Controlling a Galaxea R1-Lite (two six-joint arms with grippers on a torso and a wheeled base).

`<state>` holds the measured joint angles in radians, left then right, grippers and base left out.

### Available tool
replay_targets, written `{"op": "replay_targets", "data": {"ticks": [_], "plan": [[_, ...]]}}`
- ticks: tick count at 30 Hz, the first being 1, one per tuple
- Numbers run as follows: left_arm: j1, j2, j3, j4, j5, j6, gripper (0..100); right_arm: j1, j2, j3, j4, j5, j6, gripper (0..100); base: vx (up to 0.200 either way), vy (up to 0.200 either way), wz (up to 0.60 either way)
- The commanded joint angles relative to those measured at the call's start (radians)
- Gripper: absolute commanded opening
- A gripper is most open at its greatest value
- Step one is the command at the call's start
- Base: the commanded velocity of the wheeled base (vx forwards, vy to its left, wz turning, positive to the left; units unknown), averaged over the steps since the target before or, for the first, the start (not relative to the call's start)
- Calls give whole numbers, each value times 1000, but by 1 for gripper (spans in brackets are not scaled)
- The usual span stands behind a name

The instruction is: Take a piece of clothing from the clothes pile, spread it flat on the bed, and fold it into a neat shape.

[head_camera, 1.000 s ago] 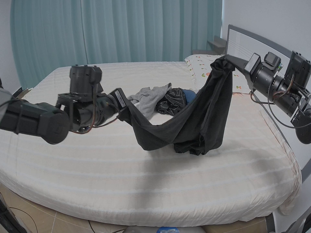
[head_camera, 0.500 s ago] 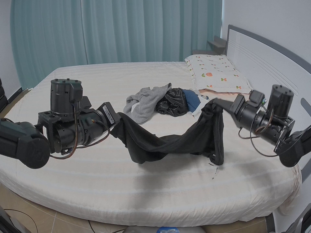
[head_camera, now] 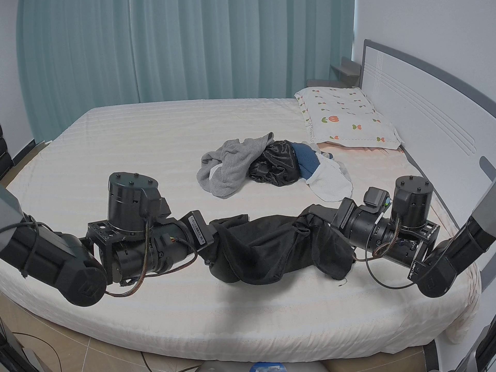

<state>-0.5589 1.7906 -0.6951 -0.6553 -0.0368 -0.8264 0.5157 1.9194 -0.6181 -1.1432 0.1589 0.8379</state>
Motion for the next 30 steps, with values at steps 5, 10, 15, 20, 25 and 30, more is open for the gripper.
{"op": "replay_targets", "data": {"ticks": [5, 10, 15, 20, 25, 30], "plan": [[-1, 6, 23, -6, -5, -57, 0, 7, -34, 38, -4, -10, -2, 0, -200, 0, 0], [-1, -4, 25, -6, -5, -53, 0, 6, -33, 40, -7, -10, -2, 0, -40, 0, 0], [-7, 1, 32, -9, 0, -45, 0, 9, -34, 44, -7, -12, -2, 0, 0, 0, 0], [-9, -10, 40, -30, -6, -53, 0, 10, -29, 46, -7, -12, -2, 0, 0, 0, 0], [-9, -5, 40, -35, -6, -53, 0, 10, -34, 47, -7, -12, -2, 0, 0, 0, 0], [-9, 0, 40, -35, -6, -53, 0, 7, -29, 47, -7, -13, -2, 0, -120, 0, 0]]}}
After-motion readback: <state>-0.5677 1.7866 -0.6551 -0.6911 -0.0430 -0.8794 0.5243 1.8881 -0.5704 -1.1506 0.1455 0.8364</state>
